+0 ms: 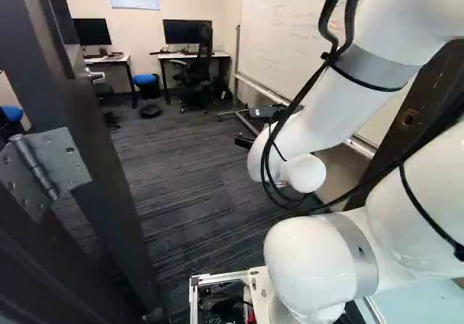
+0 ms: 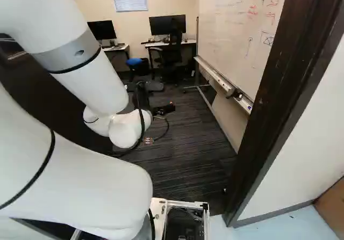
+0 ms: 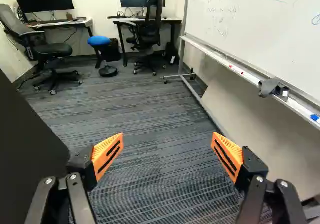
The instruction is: Open the door and move inside
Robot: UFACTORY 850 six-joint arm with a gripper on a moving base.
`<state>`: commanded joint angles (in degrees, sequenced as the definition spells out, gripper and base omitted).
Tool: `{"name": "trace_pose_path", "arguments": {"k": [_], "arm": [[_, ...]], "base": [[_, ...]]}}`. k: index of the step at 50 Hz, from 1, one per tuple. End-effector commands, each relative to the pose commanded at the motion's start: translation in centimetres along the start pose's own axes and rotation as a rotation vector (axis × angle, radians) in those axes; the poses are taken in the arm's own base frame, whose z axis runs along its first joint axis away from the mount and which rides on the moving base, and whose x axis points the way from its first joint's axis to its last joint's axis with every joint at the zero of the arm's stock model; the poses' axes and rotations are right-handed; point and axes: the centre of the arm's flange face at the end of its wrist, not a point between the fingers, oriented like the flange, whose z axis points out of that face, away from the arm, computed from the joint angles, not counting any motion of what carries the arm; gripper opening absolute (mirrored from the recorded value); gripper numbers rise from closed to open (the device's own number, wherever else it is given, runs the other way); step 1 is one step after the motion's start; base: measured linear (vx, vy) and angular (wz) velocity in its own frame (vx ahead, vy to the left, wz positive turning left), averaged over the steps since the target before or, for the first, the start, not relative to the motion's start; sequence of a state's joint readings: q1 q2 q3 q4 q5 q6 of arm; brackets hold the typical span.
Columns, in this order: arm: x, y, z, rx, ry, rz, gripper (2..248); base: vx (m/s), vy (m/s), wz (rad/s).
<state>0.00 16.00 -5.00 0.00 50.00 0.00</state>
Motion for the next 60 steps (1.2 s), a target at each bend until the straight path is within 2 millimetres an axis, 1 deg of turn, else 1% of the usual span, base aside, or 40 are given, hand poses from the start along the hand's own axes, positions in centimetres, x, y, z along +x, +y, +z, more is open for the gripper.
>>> {"name": "trace_pose_path", "arguments": {"k": [60], "arm": [[0.00,0.00,0.00,0.000,0.000,0.000,247]], "base": [[0.155,-0.001,-0.014]]}}
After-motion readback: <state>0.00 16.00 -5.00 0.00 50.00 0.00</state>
